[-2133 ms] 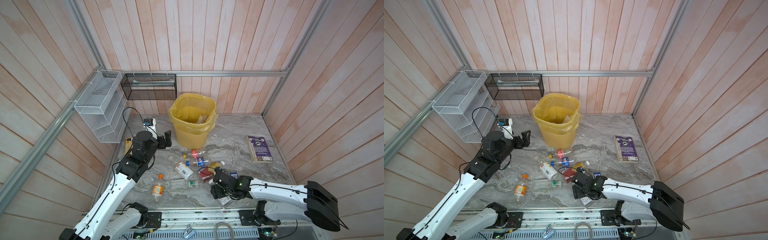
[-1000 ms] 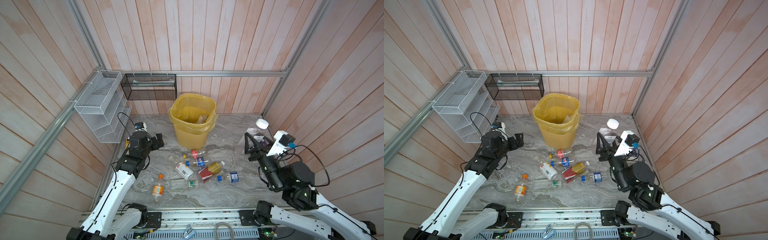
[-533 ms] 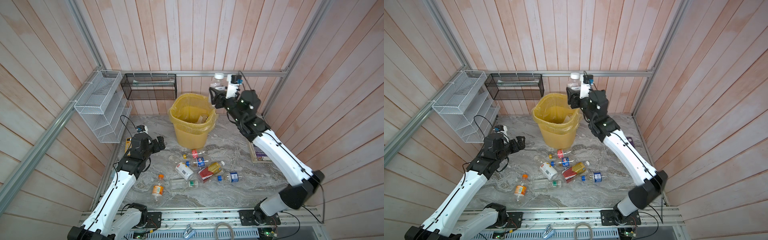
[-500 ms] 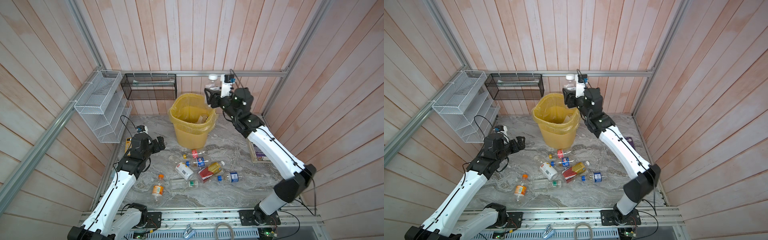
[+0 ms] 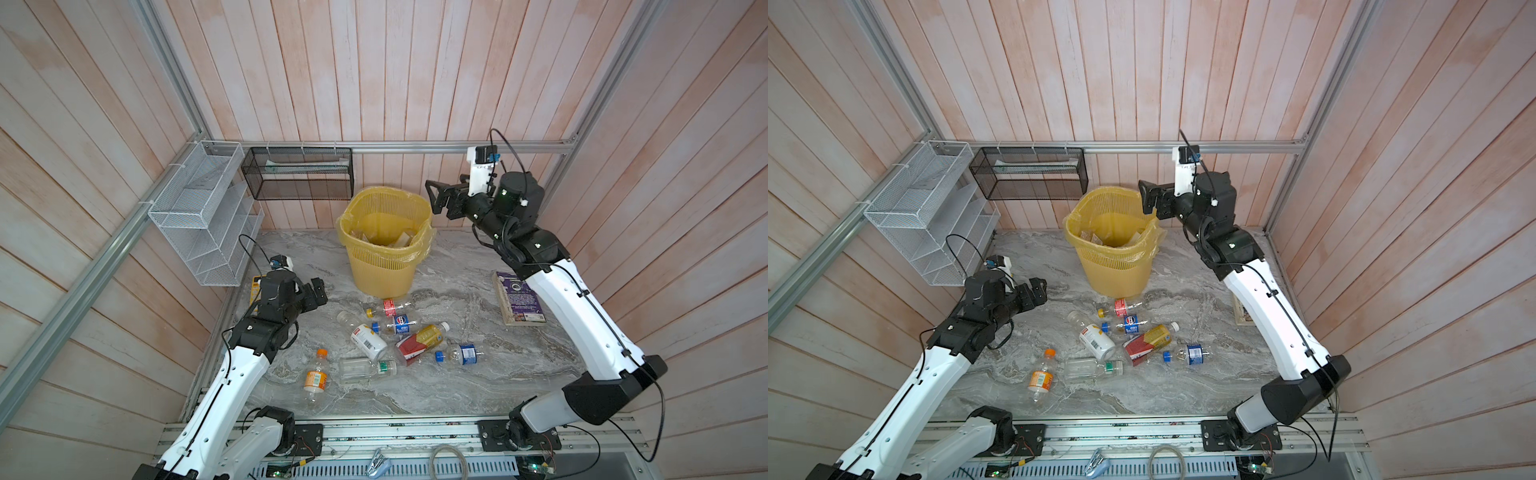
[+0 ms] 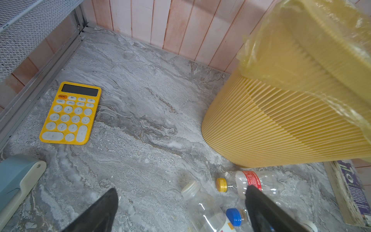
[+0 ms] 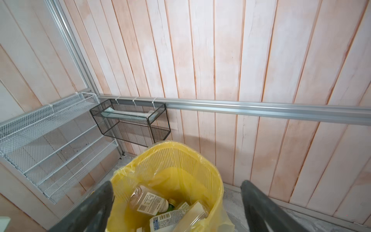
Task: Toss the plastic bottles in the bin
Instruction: 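Lift the white-capped bottle with the right gripper and release it over the bin, then withdraw the right gripper while the left gripper reaches to the orange-capped bottle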
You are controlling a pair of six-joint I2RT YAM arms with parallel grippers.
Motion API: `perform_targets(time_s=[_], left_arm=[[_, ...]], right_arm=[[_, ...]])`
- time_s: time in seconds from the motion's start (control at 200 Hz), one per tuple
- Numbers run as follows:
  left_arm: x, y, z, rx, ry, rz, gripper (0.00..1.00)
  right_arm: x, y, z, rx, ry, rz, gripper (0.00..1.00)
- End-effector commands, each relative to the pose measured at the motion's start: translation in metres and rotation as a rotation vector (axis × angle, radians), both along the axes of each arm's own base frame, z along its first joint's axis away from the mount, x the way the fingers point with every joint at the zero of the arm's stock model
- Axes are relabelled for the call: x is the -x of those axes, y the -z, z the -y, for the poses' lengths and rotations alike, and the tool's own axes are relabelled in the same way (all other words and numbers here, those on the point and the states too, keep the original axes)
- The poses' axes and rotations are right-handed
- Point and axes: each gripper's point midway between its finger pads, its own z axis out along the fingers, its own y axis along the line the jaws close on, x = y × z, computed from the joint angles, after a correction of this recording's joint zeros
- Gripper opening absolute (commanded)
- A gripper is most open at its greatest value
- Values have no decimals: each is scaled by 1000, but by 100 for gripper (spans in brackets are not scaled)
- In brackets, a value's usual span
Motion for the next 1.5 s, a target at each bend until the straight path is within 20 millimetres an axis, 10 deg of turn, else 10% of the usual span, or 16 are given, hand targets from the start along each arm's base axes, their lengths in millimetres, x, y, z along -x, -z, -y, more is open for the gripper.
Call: perform_targets(time_s=[0.0, 0.555, 1.495], left_arm=[[6, -4, -2, 6, -10, -15, 100], [117, 134, 53, 16, -46, -493, 100], [168, 189, 34, -10, -171, -600, 91]], right_arm=[[-17, 50, -5, 38, 2, -100, 100], [27, 206, 91, -38, 152, -352, 100], [36, 238, 102, -66, 146, -411, 99]])
